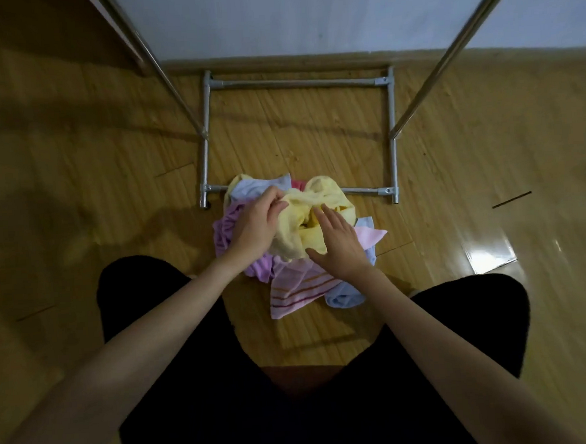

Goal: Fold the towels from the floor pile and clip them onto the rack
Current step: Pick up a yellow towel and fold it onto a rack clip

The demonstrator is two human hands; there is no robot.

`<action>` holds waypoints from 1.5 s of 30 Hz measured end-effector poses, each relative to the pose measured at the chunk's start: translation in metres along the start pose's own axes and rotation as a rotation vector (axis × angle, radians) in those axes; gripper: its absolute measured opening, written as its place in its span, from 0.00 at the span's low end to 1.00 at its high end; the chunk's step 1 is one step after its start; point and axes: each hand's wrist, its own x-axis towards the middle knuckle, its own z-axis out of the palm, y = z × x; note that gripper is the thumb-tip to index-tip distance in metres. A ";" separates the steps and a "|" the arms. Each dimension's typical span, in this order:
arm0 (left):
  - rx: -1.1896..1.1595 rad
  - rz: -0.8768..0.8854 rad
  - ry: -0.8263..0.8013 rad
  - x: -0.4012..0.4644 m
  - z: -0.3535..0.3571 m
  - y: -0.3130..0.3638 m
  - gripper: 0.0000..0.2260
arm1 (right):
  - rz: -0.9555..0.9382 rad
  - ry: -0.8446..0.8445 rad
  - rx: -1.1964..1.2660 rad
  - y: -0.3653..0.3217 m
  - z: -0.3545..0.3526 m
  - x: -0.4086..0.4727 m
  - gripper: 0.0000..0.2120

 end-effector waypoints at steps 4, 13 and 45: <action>-0.038 0.056 0.006 -0.002 -0.022 0.026 0.06 | -0.072 0.080 0.092 -0.011 -0.016 -0.013 0.37; -0.141 0.157 0.108 -0.028 -0.063 0.089 0.06 | -0.200 0.212 0.221 -0.029 -0.025 -0.056 0.34; 0.128 0.472 0.042 -0.099 -0.115 0.105 0.12 | -0.233 0.655 0.663 -0.141 -0.158 -0.095 0.16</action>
